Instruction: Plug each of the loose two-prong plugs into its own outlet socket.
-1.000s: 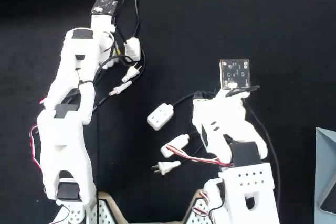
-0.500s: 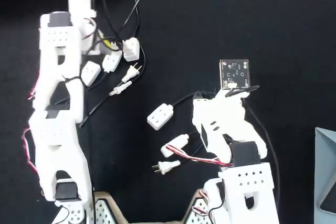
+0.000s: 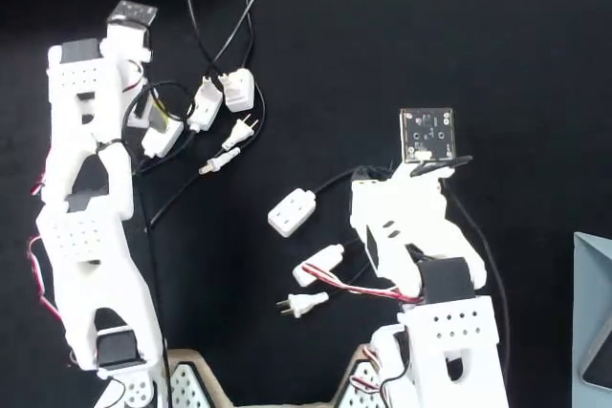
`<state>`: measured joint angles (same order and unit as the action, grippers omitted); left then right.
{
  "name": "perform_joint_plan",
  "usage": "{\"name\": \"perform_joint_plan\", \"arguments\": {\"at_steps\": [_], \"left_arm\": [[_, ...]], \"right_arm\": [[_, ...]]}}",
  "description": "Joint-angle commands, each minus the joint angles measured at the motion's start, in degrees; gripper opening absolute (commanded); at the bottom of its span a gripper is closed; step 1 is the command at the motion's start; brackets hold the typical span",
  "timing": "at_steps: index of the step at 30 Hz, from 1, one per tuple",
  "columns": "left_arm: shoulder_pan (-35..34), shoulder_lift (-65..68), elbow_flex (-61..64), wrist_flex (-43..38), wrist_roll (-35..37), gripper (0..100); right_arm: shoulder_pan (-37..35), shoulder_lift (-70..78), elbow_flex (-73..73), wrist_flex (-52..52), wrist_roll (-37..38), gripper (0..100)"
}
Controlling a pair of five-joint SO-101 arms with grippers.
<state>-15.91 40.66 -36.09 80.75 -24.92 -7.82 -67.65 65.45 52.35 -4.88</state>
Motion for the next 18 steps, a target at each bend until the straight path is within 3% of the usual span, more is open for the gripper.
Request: {"name": "perform_joint_plan", "arguments": {"at_steps": [1, 18], "left_arm": [[-0.31, 0.97, -0.92, -1.23, -0.35, 25], [3.74, 1.85, 0.04, 2.11, -0.44, 25]], "right_arm": [[0.44, -0.66, -0.13, -0.79, -0.44, 1.5], [0.44, -0.66, -0.13, -0.79, -0.18, 1.5]]}}
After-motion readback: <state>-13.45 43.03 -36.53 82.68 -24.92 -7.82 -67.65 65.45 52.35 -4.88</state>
